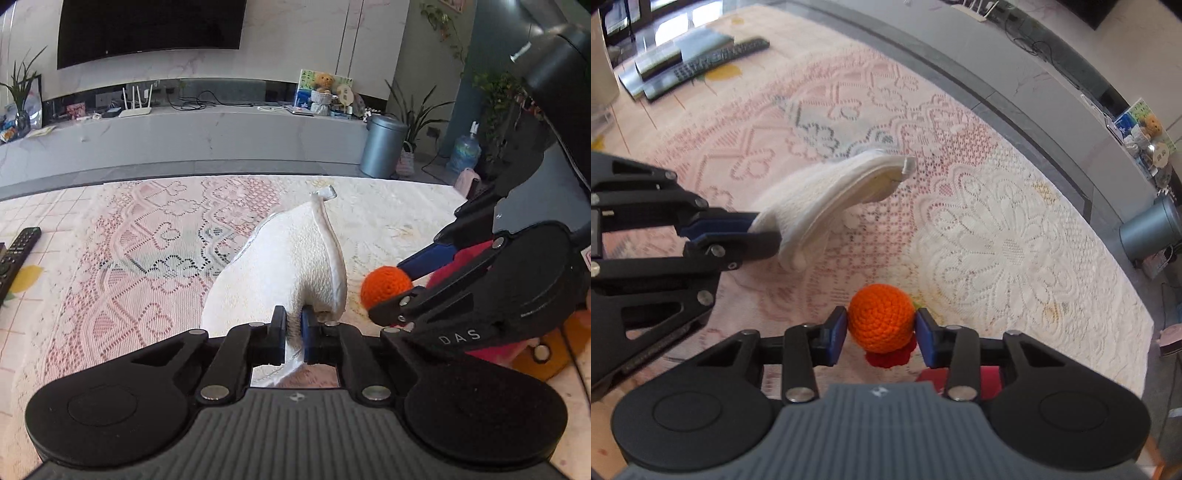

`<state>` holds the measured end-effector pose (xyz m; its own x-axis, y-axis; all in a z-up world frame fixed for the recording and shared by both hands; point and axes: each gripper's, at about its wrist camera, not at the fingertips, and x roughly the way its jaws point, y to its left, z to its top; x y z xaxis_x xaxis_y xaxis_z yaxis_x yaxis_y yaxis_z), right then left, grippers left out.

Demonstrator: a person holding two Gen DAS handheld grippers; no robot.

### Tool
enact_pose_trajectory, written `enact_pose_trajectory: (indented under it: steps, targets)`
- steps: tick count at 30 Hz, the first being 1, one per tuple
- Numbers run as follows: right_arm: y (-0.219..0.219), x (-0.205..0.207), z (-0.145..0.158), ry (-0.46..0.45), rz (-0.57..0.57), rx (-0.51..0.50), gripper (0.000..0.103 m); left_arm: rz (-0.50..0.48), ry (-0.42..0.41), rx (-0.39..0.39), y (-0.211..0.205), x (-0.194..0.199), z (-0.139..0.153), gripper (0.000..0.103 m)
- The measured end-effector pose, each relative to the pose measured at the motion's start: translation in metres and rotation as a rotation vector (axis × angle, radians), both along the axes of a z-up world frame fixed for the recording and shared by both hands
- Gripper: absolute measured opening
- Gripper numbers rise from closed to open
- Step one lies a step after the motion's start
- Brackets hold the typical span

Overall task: Organize soft objects
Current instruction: 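Lift and carry the mitt and crocheted fruit over the orange box with both grippers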

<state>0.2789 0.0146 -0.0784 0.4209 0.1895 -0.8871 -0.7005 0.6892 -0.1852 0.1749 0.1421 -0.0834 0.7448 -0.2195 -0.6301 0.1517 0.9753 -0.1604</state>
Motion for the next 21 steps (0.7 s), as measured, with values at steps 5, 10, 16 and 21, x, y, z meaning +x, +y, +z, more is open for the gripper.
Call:
enact_pose_trajectory:
  steps: [5, 10, 16, 21]
  targets:
    - [-0.017, -0.03, 0.018, 0.01, -0.06, 0.128, 0.04, 0.024, -0.004, -0.057, 0.008, -0.026, 0.014, 0.008]
    - [-0.038, -0.062, 0.031, 0.008, -0.099, 0.223, 0.04, 0.024, -0.012, -0.099, 0.004, -0.048, 0.026, 0.008]
    - [-0.07, -0.102, 0.051, -0.027, -0.116, 0.27, 0.04, 0.013, -0.05, -0.131, -0.012, -0.077, 0.048, 0.008]
    - [-0.105, -0.126, 0.074, -0.088, -0.167, 0.318, 0.04, -0.016, -0.096, -0.152, -0.029, -0.094, 0.072, 0.008]
